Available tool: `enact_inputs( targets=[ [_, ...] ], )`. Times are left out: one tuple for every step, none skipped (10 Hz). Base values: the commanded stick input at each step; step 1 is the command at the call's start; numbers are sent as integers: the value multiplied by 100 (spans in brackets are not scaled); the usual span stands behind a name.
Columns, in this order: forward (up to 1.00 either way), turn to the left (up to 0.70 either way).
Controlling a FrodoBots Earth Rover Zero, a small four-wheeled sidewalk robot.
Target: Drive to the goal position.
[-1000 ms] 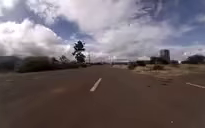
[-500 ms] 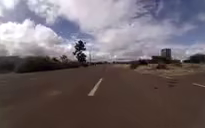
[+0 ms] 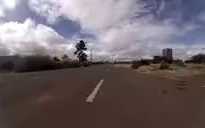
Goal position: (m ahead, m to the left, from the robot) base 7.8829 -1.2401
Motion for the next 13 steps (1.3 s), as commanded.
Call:
enact_inputs(
  targets=[
    [70, 0],
    [70, 0],
    [70, 0],
    [70, 0],
    [70, 0],
    [70, 0],
    [70, 0],
    [70, 0],
    [70, 0],
    [70, 0],
    [70, 0],
    [70, 0],
    [70, 0]
  ],
)
